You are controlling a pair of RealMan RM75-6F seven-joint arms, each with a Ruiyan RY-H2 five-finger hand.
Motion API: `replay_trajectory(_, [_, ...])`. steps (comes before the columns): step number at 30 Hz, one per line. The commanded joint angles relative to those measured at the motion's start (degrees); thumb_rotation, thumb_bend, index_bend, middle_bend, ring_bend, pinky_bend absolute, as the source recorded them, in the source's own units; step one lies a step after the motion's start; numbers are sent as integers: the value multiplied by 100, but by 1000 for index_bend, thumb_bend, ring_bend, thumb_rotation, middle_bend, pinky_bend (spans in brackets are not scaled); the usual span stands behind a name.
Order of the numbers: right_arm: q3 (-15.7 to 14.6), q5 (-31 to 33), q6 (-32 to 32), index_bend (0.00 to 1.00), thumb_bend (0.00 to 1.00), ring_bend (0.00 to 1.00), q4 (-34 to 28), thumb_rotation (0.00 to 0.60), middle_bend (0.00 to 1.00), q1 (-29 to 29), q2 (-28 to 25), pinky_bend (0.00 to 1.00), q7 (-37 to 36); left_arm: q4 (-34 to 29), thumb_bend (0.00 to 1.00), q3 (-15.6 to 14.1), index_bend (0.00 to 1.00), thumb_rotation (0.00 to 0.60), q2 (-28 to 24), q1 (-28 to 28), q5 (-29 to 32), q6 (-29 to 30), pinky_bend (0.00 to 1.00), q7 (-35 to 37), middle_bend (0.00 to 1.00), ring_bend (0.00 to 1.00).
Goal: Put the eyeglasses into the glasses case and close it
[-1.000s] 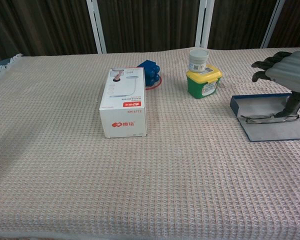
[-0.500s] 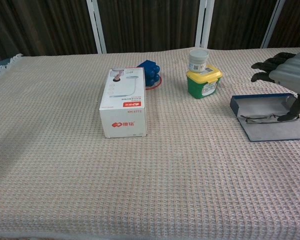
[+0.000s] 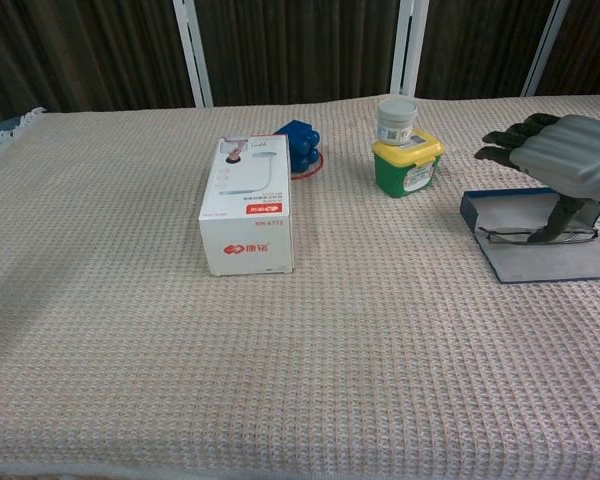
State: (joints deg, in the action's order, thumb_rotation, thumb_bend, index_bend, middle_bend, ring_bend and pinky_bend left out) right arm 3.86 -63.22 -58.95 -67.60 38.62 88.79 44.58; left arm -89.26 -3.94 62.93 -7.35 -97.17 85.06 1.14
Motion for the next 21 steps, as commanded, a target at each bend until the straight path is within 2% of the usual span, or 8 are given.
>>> replay_trajectory(1, [58, 56, 64, 90, 101, 0, 102, 600, 0, 36, 67, 0, 41, 5, 391, 2, 0, 600, -2, 2, 5, 3, 126, 8, 0, 0])
replay_trajectory(21, [315, 297, 577, 87, 101, 0, 897, 600, 0, 358, 391, 0, 173, -15, 392, 50, 0, 600, 10, -16, 143, -88, 126, -46, 0, 0])
